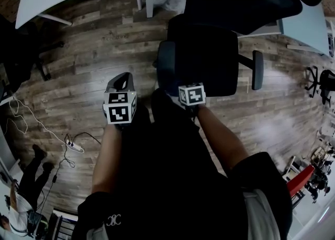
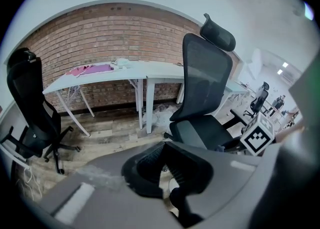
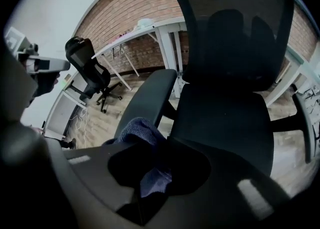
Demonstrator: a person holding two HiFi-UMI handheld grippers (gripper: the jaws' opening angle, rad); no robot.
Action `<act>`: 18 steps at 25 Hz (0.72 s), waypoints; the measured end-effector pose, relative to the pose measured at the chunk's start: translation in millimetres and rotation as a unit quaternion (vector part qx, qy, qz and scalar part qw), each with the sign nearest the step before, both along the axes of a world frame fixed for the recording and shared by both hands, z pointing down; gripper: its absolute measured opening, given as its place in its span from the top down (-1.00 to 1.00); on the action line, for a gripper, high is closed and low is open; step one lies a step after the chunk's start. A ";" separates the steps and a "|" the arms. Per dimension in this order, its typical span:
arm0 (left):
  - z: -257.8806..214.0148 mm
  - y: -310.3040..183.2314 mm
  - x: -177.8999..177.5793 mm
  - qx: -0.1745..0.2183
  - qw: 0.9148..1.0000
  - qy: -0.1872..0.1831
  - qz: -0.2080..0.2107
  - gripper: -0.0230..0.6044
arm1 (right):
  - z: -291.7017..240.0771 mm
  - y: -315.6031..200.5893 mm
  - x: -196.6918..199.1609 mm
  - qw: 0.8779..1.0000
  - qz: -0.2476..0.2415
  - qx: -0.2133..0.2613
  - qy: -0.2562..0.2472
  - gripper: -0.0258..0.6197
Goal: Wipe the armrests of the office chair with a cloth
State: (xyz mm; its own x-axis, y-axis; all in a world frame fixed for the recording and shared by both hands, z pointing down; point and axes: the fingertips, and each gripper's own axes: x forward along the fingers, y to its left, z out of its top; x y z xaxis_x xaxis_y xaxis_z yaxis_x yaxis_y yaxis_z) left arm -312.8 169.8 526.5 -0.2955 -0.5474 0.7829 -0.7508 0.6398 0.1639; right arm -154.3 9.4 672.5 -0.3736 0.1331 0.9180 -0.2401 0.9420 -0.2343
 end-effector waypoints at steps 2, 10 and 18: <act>0.8 1.7 -0.1 -0.003 1.000 0.000 -0.004 0.91 | 0.2 -9.6 -14.8 1.000 0.003 0.006 -0.008 0.67; 1.2 14.9 0.6 -0.017 0.999 -0.003 -0.032 0.91 | 7.6 -51.0 -78.6 0.999 0.034 0.024 -0.023 0.67; 8.1 36.7 12.9 -0.037 0.997 -0.001 -0.063 0.91 | 6.9 -94.1 -137.8 0.997 0.042 0.055 -0.044 0.67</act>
